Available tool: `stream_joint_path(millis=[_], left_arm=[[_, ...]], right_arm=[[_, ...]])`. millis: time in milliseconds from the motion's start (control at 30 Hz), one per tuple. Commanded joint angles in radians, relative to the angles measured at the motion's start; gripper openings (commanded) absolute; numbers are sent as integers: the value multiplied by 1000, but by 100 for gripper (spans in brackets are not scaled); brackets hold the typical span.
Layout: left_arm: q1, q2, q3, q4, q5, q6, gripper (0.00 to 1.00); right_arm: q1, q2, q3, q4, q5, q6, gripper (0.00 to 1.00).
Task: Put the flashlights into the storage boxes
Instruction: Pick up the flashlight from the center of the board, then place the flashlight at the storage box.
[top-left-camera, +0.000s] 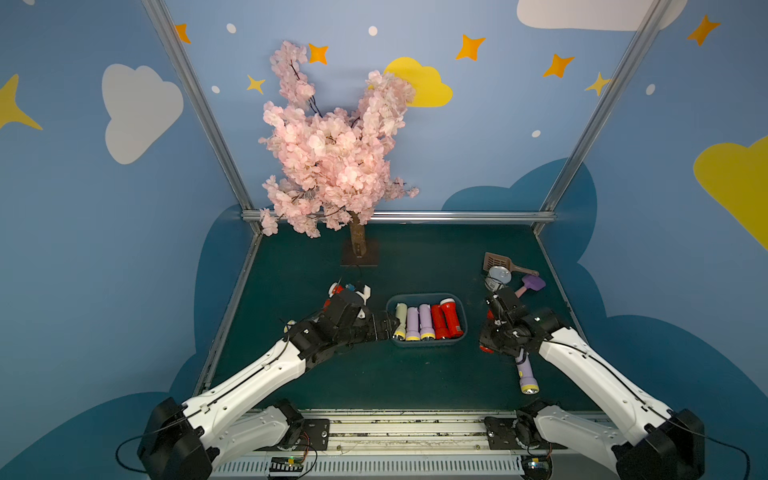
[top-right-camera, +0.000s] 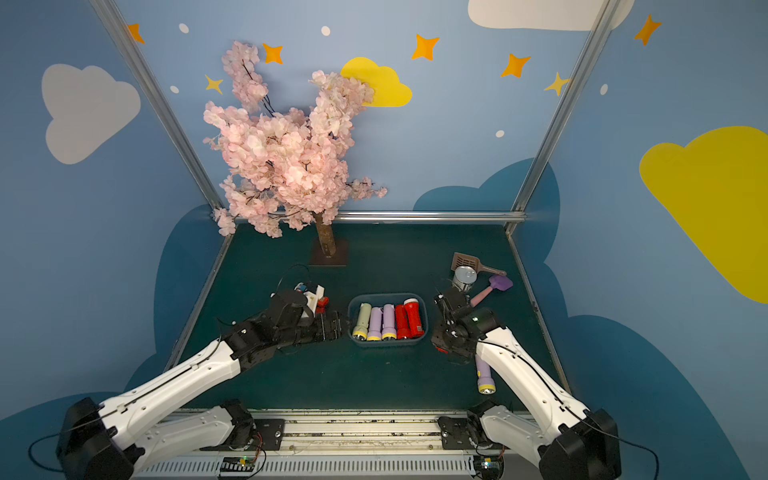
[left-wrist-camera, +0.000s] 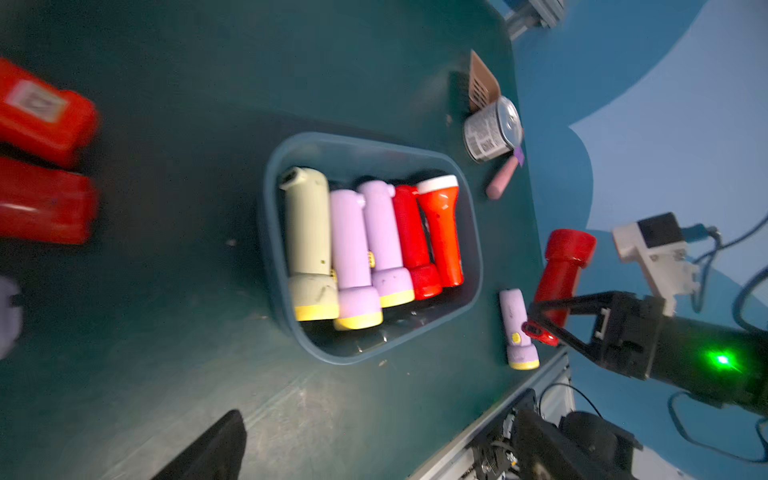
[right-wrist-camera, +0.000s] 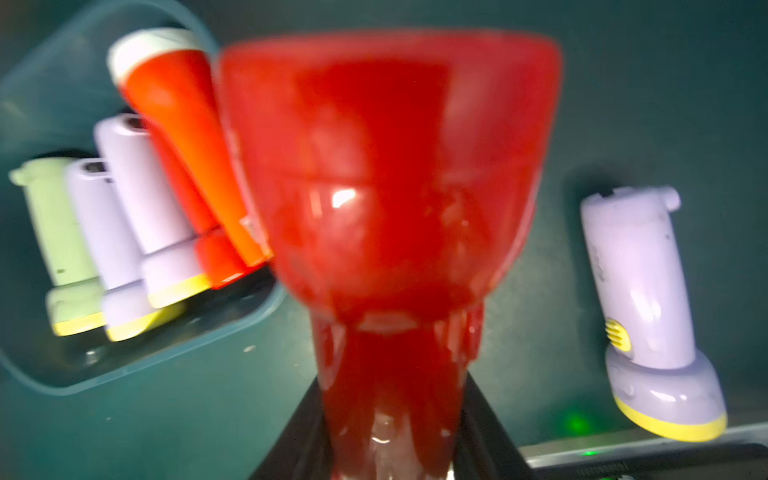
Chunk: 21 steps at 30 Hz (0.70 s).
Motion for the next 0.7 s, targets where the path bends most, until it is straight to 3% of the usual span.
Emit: stream_joint_path(millis=[0,333,667], left_arm=[[61,-66,-62,-59,-23,-41,99],[164,-233,-130,-207,-94,-84,99],[268,-324,-195,-243,-59,-122,99]], right_arm=[[49,72,81,5,26,-19,40],[204,407,334,77,9,-59,40],[320,684,544,110,-67,-83,38]])
